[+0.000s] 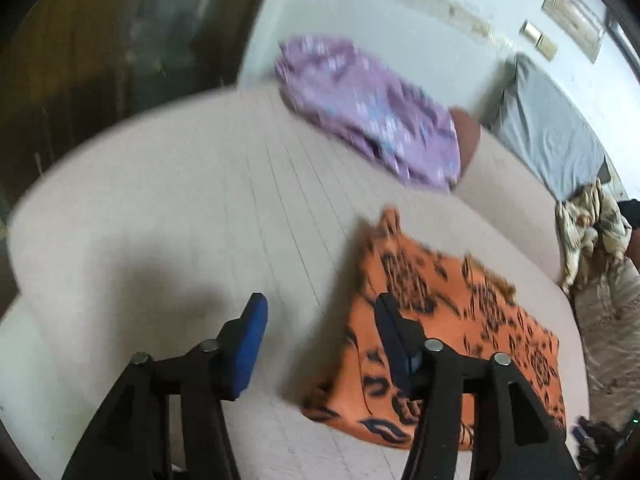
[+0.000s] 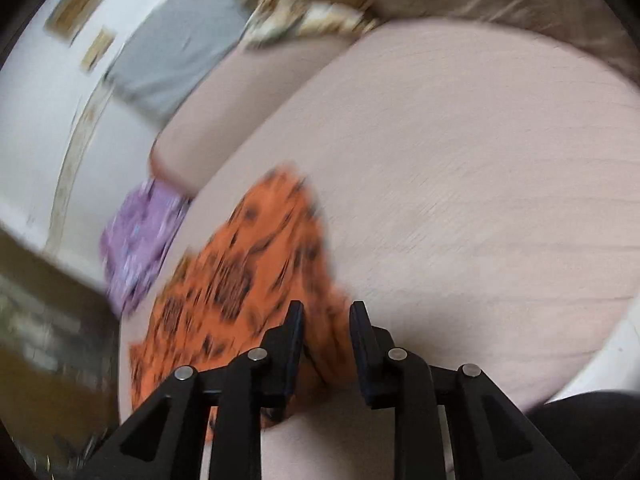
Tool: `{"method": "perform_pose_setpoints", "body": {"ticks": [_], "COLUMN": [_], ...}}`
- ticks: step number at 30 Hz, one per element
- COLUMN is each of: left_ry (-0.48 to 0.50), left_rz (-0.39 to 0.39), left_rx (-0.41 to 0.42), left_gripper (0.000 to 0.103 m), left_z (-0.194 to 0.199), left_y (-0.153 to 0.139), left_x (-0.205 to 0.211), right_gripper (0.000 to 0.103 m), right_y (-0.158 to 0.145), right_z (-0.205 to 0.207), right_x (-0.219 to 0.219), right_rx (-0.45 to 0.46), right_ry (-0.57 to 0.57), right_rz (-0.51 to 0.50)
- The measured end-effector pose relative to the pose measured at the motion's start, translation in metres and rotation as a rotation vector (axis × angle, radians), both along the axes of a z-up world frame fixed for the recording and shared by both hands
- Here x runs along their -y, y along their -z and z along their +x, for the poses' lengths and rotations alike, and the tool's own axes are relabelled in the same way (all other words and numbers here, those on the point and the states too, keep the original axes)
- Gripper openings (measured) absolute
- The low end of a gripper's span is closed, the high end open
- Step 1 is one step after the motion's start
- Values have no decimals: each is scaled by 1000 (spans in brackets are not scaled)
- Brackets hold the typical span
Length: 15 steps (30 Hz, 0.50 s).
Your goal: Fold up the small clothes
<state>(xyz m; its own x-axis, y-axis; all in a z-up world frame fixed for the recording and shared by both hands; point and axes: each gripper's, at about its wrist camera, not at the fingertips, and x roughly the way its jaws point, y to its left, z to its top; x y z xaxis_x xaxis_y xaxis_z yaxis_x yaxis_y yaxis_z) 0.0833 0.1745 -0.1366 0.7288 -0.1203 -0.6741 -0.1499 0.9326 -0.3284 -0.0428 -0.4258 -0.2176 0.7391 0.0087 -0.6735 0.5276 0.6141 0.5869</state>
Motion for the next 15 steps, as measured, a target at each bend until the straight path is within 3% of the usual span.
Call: {"method": "perform_pose_setpoints", "body": {"ticks": [3, 8, 10, 12, 14, 15], "left_ry": [35, 128, 149, 154, 156, 141], "left_rz": [80, 141, 212, 308, 323, 289], "left_rx": [36, 20, -51, -214, -294, -274], "left_gripper": [63, 73, 77, 77, 78, 78], "left_z": [2, 14, 27, 43, 48, 46], "left_y": [-21, -21, -1, 36, 59, 60], "left_x": [14, 60, 80, 94, 95, 91], "right_gripper": [28, 28, 28, 26, 26, 26], "right_y": [-19, -35, -15, 14, 12, 6], "right_z": [-3, 47, 70, 82, 81, 84], "right_x": [3, -43, -53, -52, -51, -51], "right_rx": [89, 103, 15, -113, -99, -99], "right_ry": [28, -218, -278, -296, -300, -312], "right_rz": [-72, -197, -162, -102, -109, -123]}}
